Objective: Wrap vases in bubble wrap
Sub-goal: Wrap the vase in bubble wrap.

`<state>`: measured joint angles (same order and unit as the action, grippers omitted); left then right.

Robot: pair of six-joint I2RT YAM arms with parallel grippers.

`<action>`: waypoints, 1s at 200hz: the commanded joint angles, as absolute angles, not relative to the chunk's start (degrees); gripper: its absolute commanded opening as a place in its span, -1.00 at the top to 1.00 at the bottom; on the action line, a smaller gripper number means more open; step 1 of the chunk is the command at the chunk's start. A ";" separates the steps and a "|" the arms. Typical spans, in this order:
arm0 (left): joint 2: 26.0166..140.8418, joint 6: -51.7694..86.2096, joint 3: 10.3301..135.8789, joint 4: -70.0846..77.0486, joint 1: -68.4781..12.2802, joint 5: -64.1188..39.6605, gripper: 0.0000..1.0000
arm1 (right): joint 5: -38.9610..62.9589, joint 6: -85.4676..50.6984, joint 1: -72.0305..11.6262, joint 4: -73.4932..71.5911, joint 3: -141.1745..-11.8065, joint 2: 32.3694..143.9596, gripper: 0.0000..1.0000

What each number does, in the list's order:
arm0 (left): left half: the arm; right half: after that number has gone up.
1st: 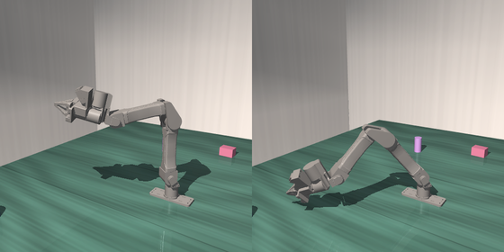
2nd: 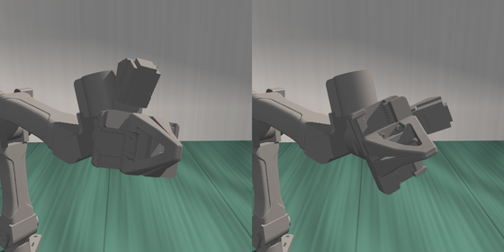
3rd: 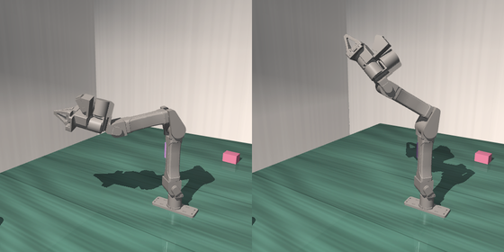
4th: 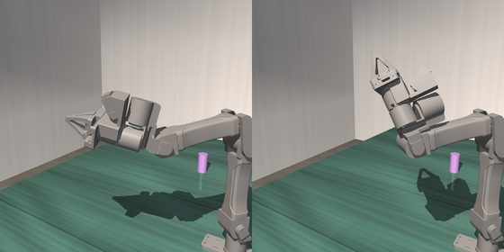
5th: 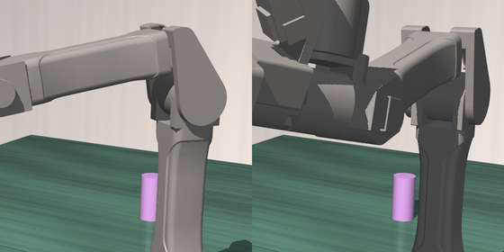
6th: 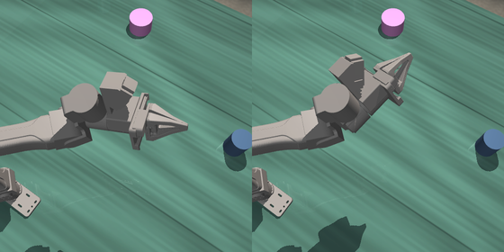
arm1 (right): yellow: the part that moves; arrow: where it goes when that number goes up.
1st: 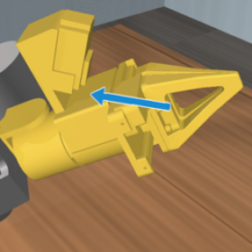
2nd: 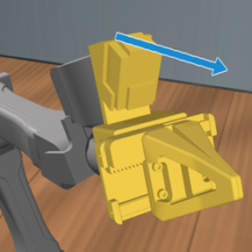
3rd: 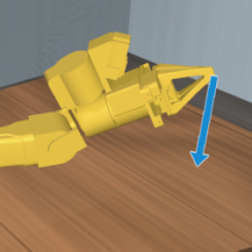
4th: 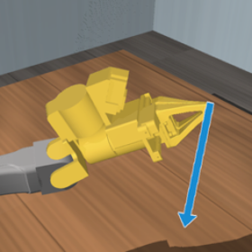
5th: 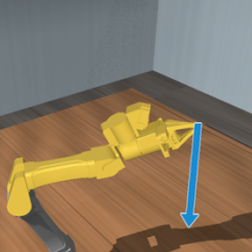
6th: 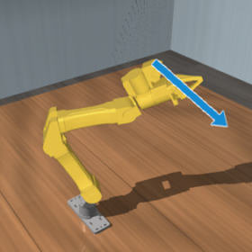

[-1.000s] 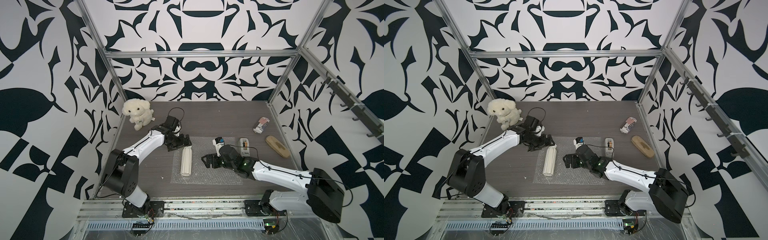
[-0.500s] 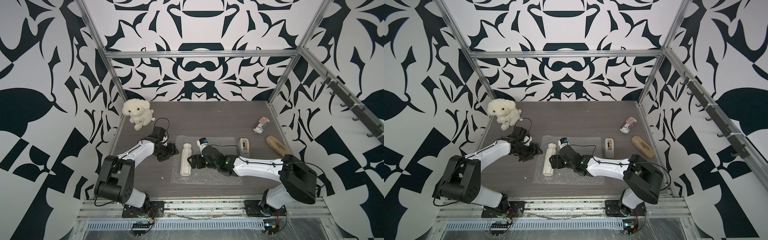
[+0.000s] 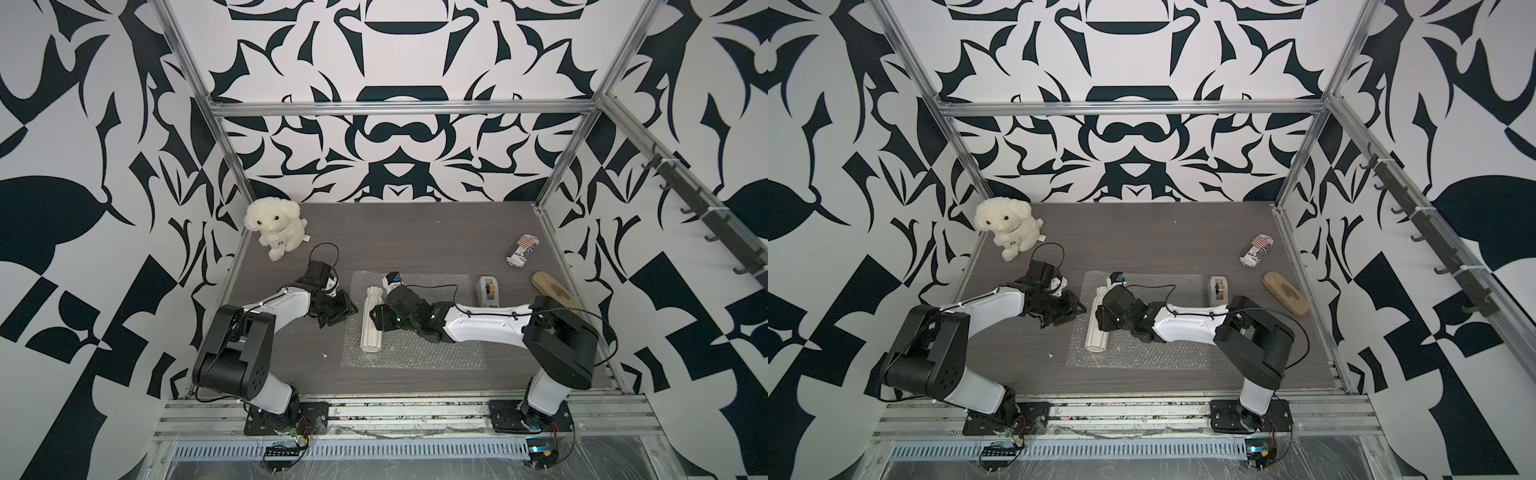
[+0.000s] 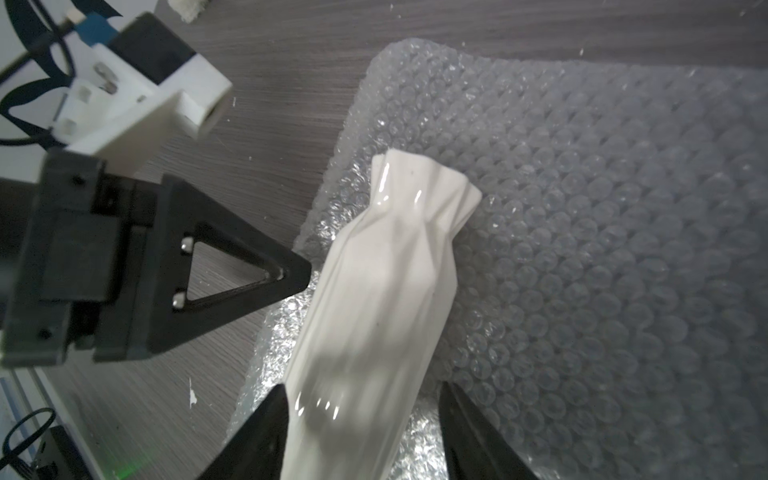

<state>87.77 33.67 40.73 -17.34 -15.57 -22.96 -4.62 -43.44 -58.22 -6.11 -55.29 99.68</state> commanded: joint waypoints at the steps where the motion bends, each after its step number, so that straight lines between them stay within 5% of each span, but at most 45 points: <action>1: 88.47 33.84 39.18 -16.27 -16.21 -25.36 0.20 | -5.95 -42.58 -58.54 -5.20 -57.55 99.80 -0.15; 26: 87.55 33.82 39.46 -15.18 -16.61 -28.15 0.41 | -6.49 -42.37 -58.55 -4.82 -57.33 100.13 0.00; 107: 81.45 37.29 41.01 -12.79 -21.21 -33.23 1.00 | -7.60 -41.61 -58.54 -4.20 -54.73 98.46 0.00; 200: 84.68 45.65 45.21 -11.34 -30.02 -30.35 1.00 | -9.19 -41.91 -57.93 -7.50 -47.66 93.24 0.00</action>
